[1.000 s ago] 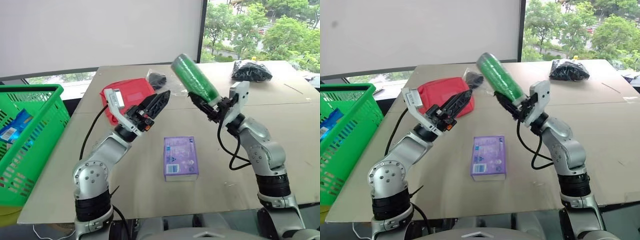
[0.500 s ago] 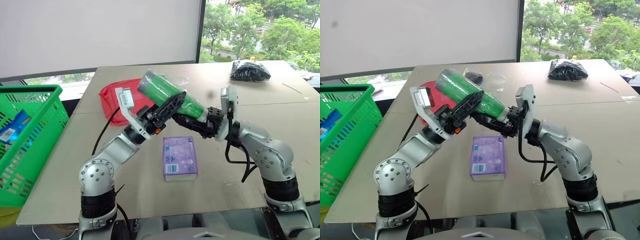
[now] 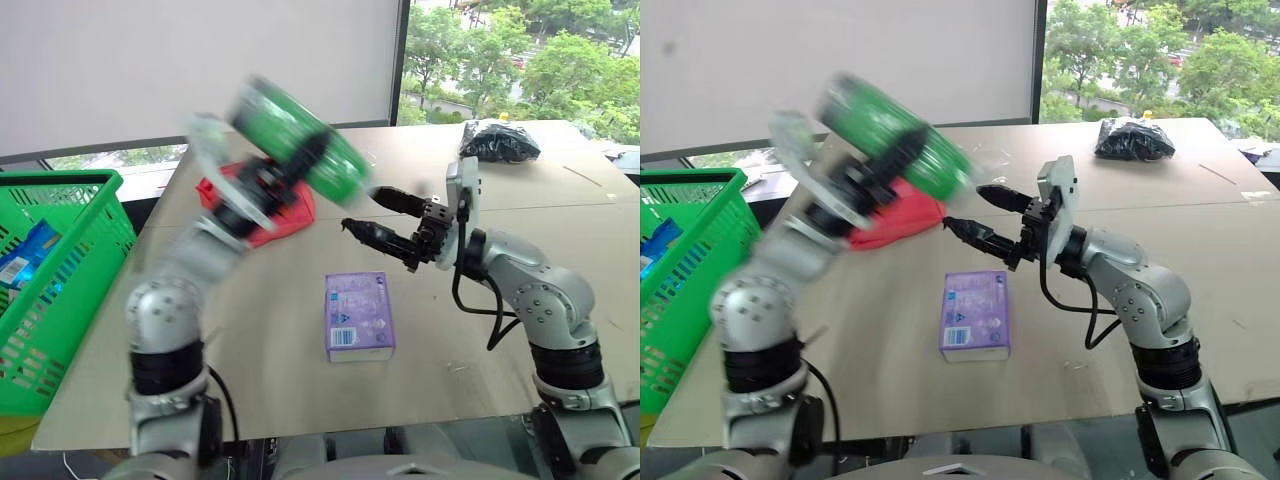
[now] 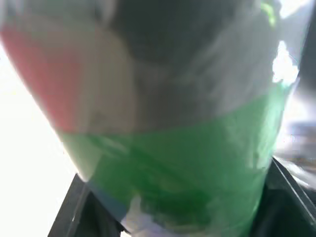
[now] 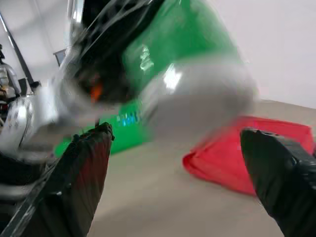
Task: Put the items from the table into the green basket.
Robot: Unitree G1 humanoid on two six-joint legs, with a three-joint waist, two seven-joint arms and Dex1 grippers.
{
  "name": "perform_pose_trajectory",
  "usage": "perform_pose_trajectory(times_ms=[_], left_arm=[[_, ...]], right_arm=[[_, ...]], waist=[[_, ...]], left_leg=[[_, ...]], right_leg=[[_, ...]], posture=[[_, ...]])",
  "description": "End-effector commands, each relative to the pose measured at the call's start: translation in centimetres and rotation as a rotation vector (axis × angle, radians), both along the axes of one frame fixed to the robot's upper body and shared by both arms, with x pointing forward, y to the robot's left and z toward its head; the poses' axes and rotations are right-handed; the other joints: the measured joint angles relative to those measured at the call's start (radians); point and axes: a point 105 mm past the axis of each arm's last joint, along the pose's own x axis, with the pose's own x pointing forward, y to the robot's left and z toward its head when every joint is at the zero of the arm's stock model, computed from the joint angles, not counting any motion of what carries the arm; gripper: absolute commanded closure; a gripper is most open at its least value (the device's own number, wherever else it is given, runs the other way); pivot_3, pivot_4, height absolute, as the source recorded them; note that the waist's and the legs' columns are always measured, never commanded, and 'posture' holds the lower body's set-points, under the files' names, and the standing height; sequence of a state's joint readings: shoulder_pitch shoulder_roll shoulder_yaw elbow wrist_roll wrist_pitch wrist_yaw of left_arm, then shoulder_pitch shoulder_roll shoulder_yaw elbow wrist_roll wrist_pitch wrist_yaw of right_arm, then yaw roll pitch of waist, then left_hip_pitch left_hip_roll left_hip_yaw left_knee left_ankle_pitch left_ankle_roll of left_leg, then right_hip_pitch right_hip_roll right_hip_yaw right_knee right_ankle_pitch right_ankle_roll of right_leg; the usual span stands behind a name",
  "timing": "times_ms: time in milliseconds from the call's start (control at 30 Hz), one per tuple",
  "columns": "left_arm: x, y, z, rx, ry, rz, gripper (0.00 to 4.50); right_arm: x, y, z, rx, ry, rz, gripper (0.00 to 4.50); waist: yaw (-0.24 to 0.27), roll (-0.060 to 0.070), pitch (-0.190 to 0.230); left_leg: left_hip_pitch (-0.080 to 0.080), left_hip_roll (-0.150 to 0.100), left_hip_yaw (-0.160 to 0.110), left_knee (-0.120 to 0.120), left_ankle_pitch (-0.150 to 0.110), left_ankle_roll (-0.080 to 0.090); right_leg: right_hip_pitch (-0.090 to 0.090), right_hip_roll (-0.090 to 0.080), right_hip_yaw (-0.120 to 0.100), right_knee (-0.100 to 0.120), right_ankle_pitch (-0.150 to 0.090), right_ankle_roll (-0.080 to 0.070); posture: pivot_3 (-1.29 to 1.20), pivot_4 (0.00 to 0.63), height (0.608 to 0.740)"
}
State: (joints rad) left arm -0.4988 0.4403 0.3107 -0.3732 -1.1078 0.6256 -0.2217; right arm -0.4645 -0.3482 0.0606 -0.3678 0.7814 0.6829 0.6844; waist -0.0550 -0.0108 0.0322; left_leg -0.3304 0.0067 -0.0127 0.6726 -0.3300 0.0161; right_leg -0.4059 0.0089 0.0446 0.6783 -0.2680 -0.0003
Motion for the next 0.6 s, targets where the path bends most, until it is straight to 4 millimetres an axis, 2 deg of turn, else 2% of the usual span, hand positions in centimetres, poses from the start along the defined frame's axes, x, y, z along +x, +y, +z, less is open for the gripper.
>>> perform_pose_trajectory(times_ms=[33, 100, 200, 300, 333, 367, 500, 600], left_arm=[[-0.8, 7.7, 4.8, 0.013, -0.199, 0.371, 2.41], [-1.2, 11.5, 5.3, 0.243, -0.214, 0.607, 2.41], [-1.6, 17.1, 4.8, 0.654, -0.175, 0.934, 2.41], [-3.4, 23.5, 3.6, 1.018, -0.046, 1.198, 2.41], [-4.2, 25.3, 3.3, 1.143, -0.002, 1.266, 2.41], [-4.7, 26.3, 3.1, 1.231, 0.019, 1.298, 2.41], [-7.2, 30.7, 2.2, 1.373, 0.156, 1.430, 2.41], [-7.9, 32.3, 0.5, 1.383, 0.240, 1.424, 2.41]], right_arm=[[0.2, -0.8, 0.8, -0.037, -0.118, 0.021, 0.08], [0.6, -1.3, 0.8, -0.060, -0.149, 0.032, 0.08], [0.9, -1.7, 1.1, -0.057, -0.173, 0.052, 0.08], [0.8, -1.6, 1.5, -0.045, -0.194, 0.093, 0.08], [0.9, -1.5, 1.6, -0.044, -0.201, 0.102, 0.08], [0.9, -1.5, 1.7, -0.044, -0.206, 0.108, 0.08], [0.8, -1.3, 2.3, -0.017, -0.215, 0.141, 0.08], [0.6, -1.1, 2.6, -0.007, -0.224, 0.167, 0.08]], waist=[[-0.004, 0.000, 0.000], [-0.003, -0.003, 0.002], [0.001, -0.003, 0.002], [0.016, -0.002, 0.003], [0.018, -0.003, 0.003], [0.022, -0.003, 0.002], [0.052, -0.008, 0.001], [0.076, -0.009, 0.001]], left_leg=[[0.000, 0.000, -0.001, 0.000, 0.000, 0.000], [-0.001, 0.001, -0.002, -0.001, 0.001, -0.003], [-0.004, 0.001, -0.002, -0.002, 0.002, -0.004], [-0.006, 0.000, -0.001, -0.004, 0.002, -0.004], [-0.006, 0.000, -0.001, -0.004, 0.002, -0.004], [-0.007, 0.000, -0.002, -0.004, 0.002, -0.004], [-0.017, 0.000, -0.009, -0.003, 0.002, -0.004], [-0.018, -0.002, -0.012, -0.003, 0.002, -0.004]], right_leg=[[0.000, 0.001, 0.000, -0.001, 0.000, 0.000], [-0.001, 0.001, -0.001, -0.001, 0.000, 0.000], [-0.004, 0.000, -0.001, -0.002, 0.000, 0.000], [-0.008, -0.003, -0.002, -0.002, 0.000, 0.000], [-0.008, -0.005, -0.003, -0.001, 0.000, 0.000], [-0.009, -0.005, -0.004, -0.002, 0.000, 0.000], [-0.015, -0.010, -0.013, -0.002, 0.000, -0.001], [-0.016, -0.013, -0.017, -0.002, 0.000, -0.001]], posture=[[-0.01, 0.000, 0.740], [0.01, 0.000, 0.740], [0.05, 0.000, 0.740], [0.06, 0.000, 0.740], [0.07, 0.000, 0.740], [0.07, 0.000, 0.740], [0.08, 0.000, 0.740], [0.08, 0.000, 0.740]])
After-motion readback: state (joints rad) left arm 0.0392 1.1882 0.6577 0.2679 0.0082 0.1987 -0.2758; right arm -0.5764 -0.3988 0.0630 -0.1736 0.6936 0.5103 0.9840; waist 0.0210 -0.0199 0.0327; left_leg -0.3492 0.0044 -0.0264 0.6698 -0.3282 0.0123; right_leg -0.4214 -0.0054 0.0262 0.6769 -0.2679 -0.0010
